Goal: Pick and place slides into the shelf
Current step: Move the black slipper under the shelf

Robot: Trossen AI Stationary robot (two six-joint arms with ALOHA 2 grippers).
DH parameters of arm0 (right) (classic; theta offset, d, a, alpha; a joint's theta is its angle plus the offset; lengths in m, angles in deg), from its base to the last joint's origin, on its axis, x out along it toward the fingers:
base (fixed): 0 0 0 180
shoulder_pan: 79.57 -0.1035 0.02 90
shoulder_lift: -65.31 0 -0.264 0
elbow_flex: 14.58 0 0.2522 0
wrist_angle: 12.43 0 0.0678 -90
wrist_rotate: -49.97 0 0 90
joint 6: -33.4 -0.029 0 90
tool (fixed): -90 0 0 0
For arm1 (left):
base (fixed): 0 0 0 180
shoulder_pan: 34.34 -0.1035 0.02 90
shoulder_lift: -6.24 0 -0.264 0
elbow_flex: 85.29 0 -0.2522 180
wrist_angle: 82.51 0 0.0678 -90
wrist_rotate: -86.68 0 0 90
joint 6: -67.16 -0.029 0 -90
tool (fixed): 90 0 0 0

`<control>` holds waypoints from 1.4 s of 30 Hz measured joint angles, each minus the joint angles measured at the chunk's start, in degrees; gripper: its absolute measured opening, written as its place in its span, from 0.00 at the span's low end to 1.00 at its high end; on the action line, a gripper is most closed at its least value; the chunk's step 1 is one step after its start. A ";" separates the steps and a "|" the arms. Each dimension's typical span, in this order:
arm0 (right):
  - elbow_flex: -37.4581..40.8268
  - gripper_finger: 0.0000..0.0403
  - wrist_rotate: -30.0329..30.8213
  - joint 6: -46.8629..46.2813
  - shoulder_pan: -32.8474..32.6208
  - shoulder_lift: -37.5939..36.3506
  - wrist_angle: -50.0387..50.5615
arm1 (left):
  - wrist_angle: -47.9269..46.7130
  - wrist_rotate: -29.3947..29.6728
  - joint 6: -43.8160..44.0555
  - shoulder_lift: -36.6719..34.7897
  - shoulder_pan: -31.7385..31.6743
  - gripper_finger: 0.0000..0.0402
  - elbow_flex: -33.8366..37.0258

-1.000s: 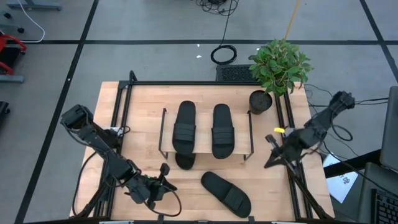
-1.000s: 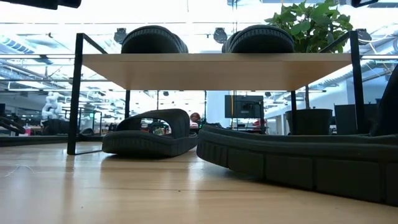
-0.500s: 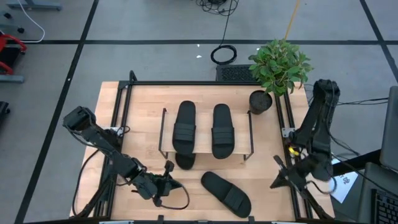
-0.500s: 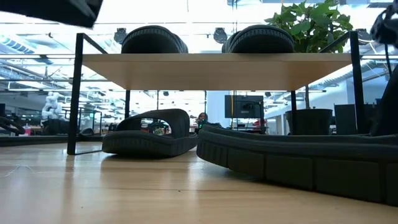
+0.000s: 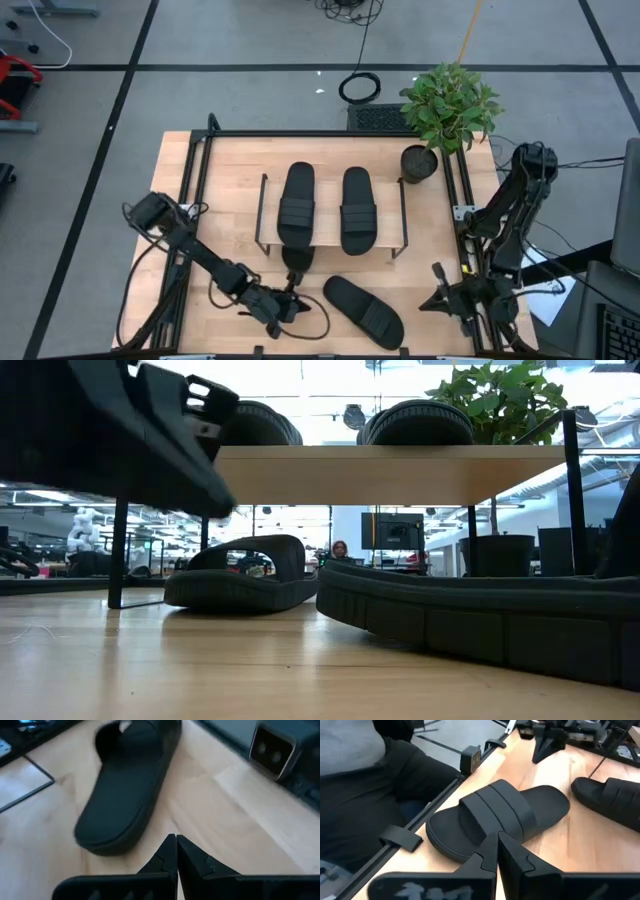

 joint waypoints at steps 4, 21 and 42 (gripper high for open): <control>0.00 0.00 -0.21 -0.57 0.96 3.15 -3.55 | -1.89 0.28 -2.76 3.83 0.00 0.00 -4.39; 0.00 0.00 -6.18 -9.88 6.27 18.45 -13.78 | -3.12 6.53 8.22 4.79 -3.49 0.00 -8.49; 0.00 0.00 -12.26 -7.55 11.99 29.98 -32.52 | -5.91 6.19 8.54 4.79 -3.30 0.01 -8.44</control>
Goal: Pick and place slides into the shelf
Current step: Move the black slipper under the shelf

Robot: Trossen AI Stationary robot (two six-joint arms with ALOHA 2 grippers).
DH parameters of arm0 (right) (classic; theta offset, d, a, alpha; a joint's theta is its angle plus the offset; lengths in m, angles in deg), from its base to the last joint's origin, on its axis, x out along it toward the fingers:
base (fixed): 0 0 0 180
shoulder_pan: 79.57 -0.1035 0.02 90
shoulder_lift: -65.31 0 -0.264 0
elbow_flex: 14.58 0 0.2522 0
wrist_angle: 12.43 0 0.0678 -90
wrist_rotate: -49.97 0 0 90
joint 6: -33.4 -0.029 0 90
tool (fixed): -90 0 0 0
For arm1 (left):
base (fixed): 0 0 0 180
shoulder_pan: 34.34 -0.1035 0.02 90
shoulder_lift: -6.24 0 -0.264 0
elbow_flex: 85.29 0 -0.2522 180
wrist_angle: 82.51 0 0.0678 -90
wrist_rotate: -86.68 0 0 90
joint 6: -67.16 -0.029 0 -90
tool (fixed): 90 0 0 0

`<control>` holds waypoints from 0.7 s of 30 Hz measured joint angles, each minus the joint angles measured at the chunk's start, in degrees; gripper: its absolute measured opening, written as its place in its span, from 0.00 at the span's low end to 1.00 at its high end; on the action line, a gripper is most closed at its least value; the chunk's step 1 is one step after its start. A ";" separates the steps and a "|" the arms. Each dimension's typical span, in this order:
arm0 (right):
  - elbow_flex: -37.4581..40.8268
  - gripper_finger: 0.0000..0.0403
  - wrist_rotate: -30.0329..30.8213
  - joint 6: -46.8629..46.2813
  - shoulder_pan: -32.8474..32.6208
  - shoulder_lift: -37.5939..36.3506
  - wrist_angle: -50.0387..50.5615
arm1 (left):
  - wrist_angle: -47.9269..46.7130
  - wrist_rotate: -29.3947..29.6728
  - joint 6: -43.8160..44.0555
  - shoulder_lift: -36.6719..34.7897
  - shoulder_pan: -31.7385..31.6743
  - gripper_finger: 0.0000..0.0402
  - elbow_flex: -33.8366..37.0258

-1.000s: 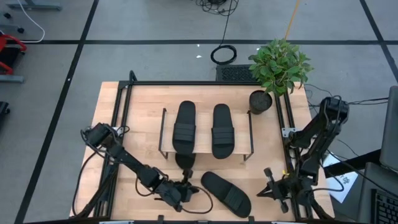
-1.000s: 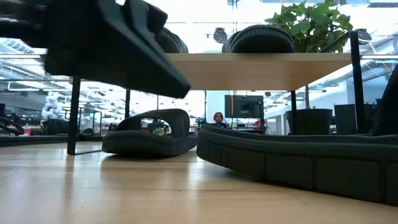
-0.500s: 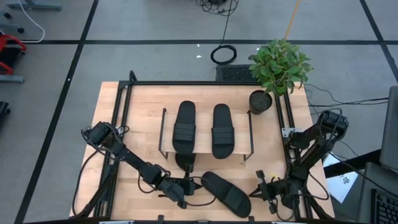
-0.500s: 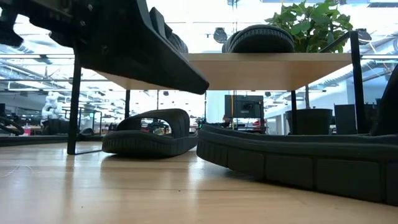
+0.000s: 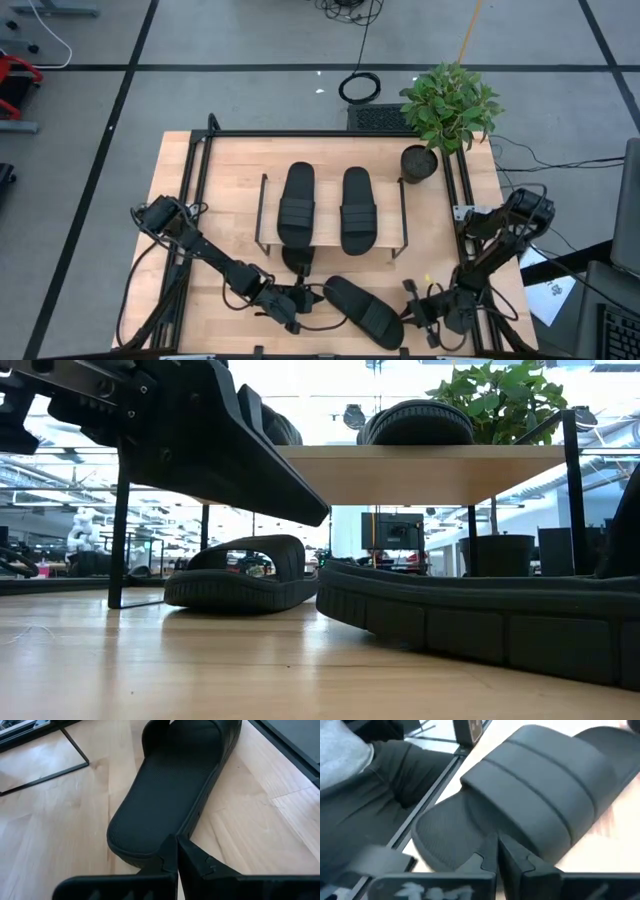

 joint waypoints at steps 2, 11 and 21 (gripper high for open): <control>-0.02 0.00 -0.98 0.70 0.76 0.51 -1.57 | -0.09 -0.03 0.04 0.00 0.00 0.00 0.02; -4.33 0.00 -1.48 6.13 1.71 2.00 0.02 | -0.23 -0.24 0.92 0.00 0.00 0.00 0.04; -9.00 0.00 2.01 4.04 -1.92 1.98 9.03 | -0.35 -6.00 3.49 0.00 0.00 0.01 0.04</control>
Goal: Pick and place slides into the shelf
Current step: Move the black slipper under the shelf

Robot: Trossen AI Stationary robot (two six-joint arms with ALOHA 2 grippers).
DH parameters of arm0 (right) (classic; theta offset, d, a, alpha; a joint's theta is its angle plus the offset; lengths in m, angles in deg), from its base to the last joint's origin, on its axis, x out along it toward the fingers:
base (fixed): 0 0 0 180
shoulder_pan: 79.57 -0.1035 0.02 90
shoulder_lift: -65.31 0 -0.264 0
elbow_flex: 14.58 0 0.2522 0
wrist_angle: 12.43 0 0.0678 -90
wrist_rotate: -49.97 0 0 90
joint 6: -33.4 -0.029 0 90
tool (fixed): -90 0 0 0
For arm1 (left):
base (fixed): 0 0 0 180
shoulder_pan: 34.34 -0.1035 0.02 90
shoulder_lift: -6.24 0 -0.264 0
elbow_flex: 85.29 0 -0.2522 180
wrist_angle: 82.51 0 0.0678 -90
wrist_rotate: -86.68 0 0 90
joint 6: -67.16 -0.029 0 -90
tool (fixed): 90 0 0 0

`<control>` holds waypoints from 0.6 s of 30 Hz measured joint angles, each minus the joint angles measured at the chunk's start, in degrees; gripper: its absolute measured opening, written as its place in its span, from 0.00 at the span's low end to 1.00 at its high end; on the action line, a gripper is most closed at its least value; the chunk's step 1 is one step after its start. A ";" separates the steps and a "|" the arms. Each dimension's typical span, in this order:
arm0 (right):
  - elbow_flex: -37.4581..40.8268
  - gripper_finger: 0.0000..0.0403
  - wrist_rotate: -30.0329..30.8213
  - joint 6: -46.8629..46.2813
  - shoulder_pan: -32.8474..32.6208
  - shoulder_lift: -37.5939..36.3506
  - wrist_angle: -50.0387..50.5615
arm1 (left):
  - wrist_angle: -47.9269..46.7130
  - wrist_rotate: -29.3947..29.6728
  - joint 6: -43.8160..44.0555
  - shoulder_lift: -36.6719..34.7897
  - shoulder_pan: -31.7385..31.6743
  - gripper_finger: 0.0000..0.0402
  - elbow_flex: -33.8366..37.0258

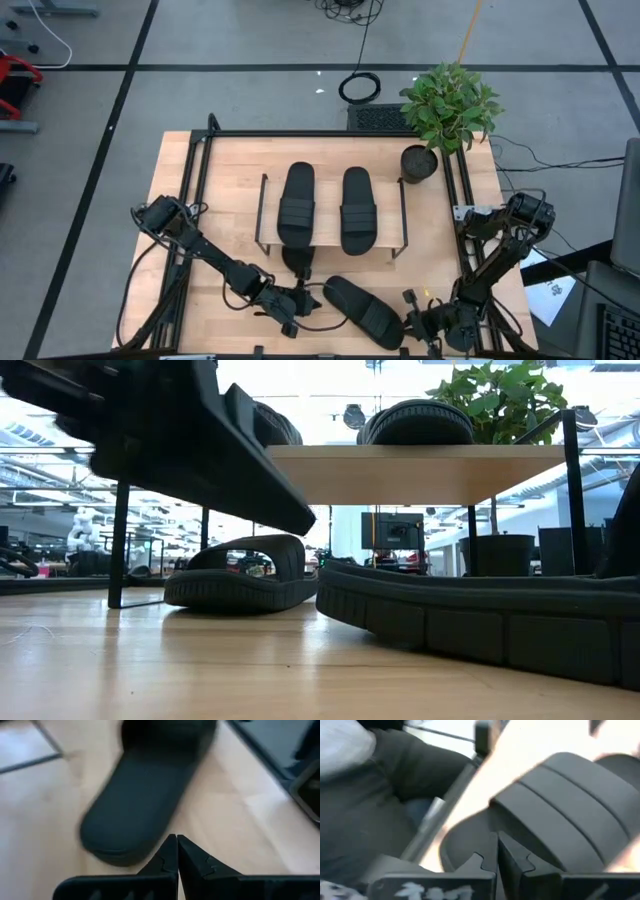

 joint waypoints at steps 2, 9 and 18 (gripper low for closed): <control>-0.01 0.00 2.70 -1.60 -0.57 0.00 3.00 | -0.24 -1.52 0.07 0.13 0.35 0.00 0.00; -0.01 0.00 4.31 -10.52 -0.93 0.00 12.04 | -1.14 2.09 -0.98 1.80 2.08 0.00 -0.05; -0.03 0.00 4.65 -11.21 -1.85 -1.66 16.12 | -1.52 4.04 1.05 2.73 -0.76 0.00 0.00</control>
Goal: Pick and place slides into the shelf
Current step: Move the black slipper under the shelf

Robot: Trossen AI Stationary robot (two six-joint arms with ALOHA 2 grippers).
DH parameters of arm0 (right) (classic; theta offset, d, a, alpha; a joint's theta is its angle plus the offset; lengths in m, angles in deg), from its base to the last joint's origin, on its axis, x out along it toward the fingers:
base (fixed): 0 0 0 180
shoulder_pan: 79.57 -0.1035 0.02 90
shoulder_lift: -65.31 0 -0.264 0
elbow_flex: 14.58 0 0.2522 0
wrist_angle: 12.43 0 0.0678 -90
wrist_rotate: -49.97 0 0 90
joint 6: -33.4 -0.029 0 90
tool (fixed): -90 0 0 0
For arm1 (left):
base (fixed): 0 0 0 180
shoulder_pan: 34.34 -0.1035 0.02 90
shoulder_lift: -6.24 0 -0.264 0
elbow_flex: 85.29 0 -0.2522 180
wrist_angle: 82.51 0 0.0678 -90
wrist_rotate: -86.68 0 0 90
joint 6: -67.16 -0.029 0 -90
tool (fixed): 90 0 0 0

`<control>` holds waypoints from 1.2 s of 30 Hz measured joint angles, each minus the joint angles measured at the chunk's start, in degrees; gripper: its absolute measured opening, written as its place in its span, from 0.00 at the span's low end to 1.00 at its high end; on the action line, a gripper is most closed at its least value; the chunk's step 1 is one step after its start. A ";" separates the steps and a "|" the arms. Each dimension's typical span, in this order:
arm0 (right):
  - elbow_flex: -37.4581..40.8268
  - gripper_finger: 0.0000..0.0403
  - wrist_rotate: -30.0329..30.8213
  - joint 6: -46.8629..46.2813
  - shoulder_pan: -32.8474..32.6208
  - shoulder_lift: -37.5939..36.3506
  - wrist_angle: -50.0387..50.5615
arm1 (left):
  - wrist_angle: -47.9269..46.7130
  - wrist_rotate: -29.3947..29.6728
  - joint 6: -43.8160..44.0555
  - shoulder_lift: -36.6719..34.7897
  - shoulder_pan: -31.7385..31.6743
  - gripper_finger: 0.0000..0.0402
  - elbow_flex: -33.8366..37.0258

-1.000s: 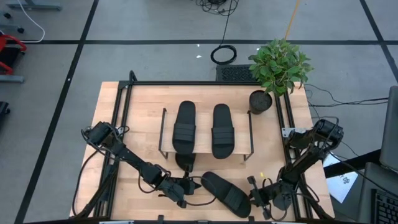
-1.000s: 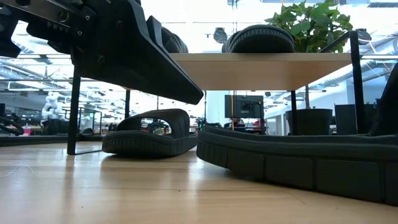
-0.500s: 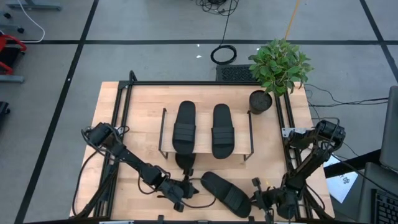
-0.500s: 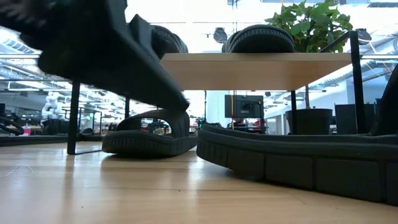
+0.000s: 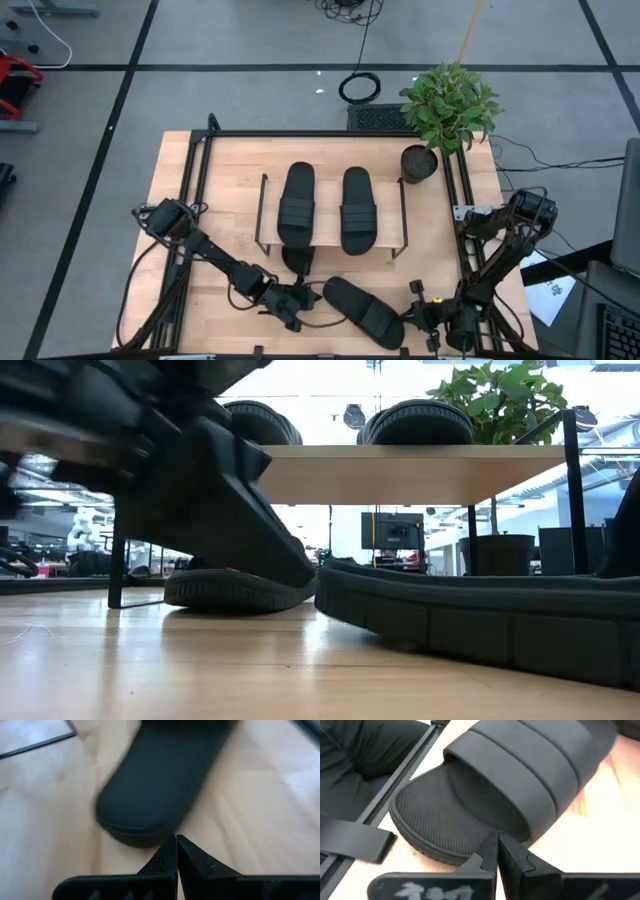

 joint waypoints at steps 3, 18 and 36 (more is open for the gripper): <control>0.00 0.00 1.23 0.62 -0.92 -1.22 0.99 | -0.06 0.25 0.32 0.27 -1.04 0.00 0.00; 0.02 0.00 -3.60 -14.55 -2.74 -3.22 14.33 | 1.92 -1.21 0.32 0.27 -2.00 0.00 0.00; 0.02 0.00 -7.48 3.31 1.92 1.27 -8.48 | 3.60 -3.18 0.01 0.22 -7.91 0.00 0.00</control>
